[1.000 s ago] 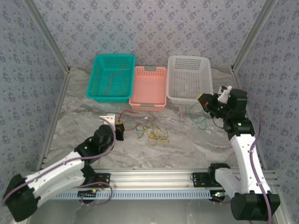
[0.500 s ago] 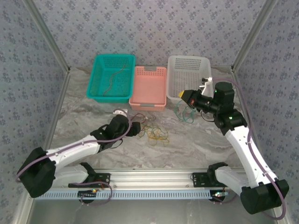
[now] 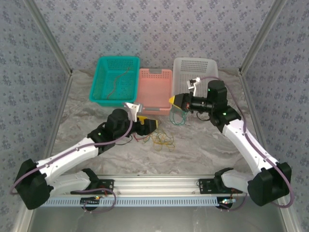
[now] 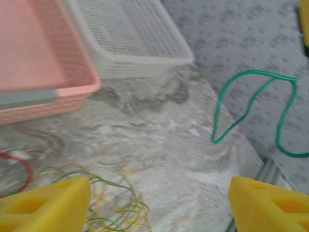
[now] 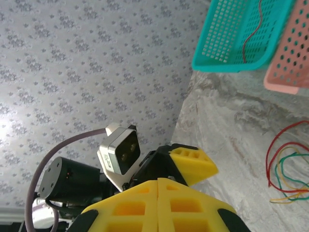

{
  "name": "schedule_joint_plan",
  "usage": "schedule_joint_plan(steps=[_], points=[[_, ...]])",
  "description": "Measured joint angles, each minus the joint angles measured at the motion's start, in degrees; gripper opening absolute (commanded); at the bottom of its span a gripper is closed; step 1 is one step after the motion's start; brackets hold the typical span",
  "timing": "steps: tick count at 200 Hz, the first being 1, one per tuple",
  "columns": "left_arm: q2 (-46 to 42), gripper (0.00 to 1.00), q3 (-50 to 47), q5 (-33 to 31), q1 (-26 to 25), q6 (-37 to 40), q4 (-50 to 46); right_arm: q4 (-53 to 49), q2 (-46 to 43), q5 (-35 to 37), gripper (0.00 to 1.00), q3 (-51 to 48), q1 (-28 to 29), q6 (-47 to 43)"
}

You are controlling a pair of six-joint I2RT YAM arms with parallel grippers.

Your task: Untangle the cables

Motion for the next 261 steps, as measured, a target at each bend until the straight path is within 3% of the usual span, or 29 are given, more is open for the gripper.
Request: schedule_joint_plan(steps=[88, 123, 164, 189, 227, 237, 261], points=[[11.26, 0.71, 3.43, 19.93, 1.16, 3.02, 12.74, 2.75, 0.76, -2.91, 0.0, 3.06, 5.6, 2.14], [11.06, 0.71, 4.96, 24.55, 1.66, 5.84, 13.94, 2.84, 0.44, -3.23, 0.0, 3.69, 7.15, 2.56], [11.21, 0.67, 9.33, 25.77, 2.08, 8.83, 11.87, 3.26, 0.44, -3.23, 0.0, 4.13, 8.66, 3.63], [11.78, 0.53, 9.68, 25.27, 2.89, 8.7, 12.02, 3.74, 0.35, -3.21, 0.0, 4.39, 9.07, 3.85], [12.59, 0.15, 9.7, 23.87, 3.26, 8.0, 12.2, 3.69, -0.02, -2.95, 0.0, 4.39, 9.09, 3.82], [12.57, 0.01, 9.75, 23.32, 3.28, 7.69, 12.28, 3.56, -0.26, -2.8, 0.0, 4.39, 8.94, 3.8], [11.52, 0.0, 9.46, 20.83, 3.76, 6.73, 12.07, 3.19, -1.22, -2.56, 0.0, 4.26, 8.04, 3.76]])
